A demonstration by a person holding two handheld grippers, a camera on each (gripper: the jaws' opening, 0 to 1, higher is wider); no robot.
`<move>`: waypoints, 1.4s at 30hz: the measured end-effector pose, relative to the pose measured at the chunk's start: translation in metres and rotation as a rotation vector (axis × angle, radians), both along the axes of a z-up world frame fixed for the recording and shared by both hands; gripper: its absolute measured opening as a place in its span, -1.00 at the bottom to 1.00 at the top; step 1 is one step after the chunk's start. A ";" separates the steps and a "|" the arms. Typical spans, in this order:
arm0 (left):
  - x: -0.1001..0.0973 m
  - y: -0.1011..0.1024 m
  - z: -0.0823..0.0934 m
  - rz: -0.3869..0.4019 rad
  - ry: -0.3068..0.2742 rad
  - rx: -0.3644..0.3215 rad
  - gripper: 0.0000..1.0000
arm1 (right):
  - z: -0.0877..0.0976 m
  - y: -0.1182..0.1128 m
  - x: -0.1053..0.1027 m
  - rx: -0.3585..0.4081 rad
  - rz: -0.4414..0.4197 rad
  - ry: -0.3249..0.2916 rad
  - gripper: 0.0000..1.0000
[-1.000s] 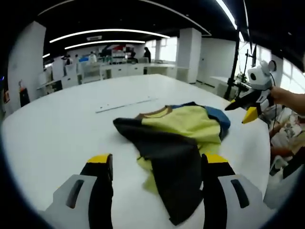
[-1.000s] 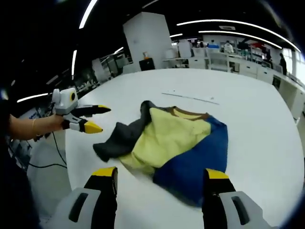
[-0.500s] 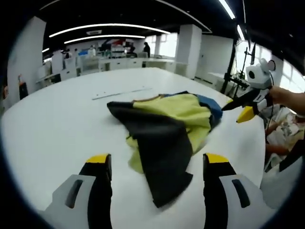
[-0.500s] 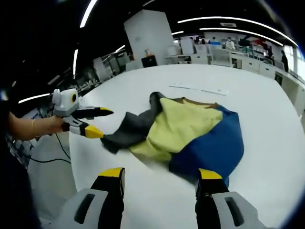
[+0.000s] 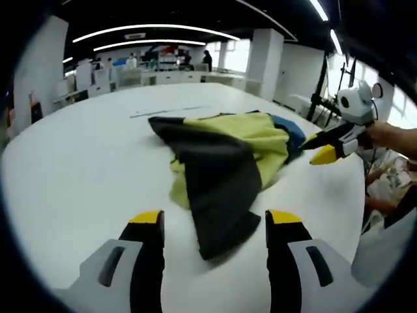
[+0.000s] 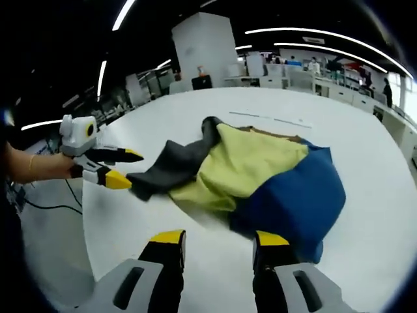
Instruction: Fold the garment on the visible template until the final outline fits inside the template.
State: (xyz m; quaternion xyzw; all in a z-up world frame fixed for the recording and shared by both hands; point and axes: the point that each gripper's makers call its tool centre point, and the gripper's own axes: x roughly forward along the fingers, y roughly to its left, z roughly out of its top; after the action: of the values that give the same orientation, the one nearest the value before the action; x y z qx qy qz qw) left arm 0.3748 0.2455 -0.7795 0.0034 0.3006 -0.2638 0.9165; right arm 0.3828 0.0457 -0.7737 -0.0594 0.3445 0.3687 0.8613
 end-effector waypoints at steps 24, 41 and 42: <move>-0.008 0.003 -0.014 0.013 0.038 -0.008 -0.47 | -0.028 -0.004 0.029 -0.154 -0.119 -0.112 -0.84; -0.013 0.013 -0.013 0.061 0.064 0.005 -0.98 | -0.025 -0.009 0.031 -0.192 -0.135 -0.158 -1.00; -0.014 0.013 -0.011 0.060 0.065 0.002 -0.99 | -0.023 -0.010 0.030 -0.187 -0.134 -0.158 -1.00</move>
State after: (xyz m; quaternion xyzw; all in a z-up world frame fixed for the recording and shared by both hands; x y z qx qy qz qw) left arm 0.3612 0.2586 -0.7908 -0.0133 0.3304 -0.2360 0.9138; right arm 0.4132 0.0357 -0.7970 -0.1451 0.3116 0.2707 0.8992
